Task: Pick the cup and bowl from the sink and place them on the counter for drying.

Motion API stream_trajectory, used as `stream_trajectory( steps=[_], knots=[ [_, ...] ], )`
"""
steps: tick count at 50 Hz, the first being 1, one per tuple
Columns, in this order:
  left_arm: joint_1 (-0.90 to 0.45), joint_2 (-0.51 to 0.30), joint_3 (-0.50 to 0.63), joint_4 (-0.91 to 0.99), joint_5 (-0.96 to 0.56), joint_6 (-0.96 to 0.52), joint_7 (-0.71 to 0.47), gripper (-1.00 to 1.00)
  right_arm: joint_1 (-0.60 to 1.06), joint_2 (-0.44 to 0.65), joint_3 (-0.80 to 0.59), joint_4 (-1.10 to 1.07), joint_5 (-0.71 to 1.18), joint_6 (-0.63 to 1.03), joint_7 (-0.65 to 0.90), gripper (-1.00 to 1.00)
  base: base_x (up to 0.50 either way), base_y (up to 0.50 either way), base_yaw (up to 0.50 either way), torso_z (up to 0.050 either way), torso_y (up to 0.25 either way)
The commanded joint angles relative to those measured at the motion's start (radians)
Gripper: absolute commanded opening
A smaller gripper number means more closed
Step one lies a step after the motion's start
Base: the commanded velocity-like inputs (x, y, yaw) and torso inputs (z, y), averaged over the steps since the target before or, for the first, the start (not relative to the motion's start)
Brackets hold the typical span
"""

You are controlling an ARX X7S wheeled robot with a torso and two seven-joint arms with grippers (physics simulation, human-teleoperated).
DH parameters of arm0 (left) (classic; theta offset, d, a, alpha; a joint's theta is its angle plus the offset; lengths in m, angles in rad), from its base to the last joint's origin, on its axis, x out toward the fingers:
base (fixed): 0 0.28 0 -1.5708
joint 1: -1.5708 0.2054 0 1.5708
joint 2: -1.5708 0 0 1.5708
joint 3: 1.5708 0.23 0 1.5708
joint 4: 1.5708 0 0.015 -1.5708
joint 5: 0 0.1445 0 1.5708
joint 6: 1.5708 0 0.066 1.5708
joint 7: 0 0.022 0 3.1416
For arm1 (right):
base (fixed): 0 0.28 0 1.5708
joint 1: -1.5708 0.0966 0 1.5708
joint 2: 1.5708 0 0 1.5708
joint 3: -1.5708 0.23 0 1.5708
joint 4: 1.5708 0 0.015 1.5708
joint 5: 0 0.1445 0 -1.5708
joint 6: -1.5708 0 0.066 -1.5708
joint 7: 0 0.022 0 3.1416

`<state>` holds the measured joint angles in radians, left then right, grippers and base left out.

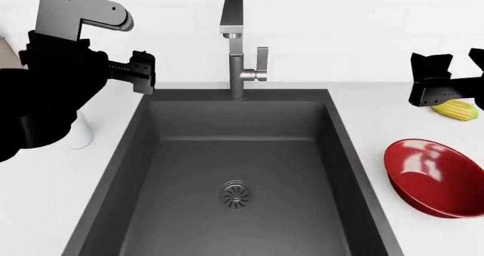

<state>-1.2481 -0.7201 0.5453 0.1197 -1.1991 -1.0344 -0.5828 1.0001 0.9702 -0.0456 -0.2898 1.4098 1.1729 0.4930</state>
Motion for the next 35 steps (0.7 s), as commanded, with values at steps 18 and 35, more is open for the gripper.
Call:
stream_trajectory(
  steps=[18,35],
  knots=[
    [-0.029,0.040,0.009,-0.016,0.011,0.019,0.012,1.00,0.066,-0.038,-0.001,-0.004,0.059,-0.005,0.029,1.00,0.00,0.00,0.00,0.000,0.000],
    [-0.055,0.044,0.004,-0.017,0.009,0.013,-0.003,1.00,0.320,-0.103,-0.124,0.058,0.018,0.075,0.010,1.00,0.00,0.00,0.00,0.000,0.000]
  ],
)
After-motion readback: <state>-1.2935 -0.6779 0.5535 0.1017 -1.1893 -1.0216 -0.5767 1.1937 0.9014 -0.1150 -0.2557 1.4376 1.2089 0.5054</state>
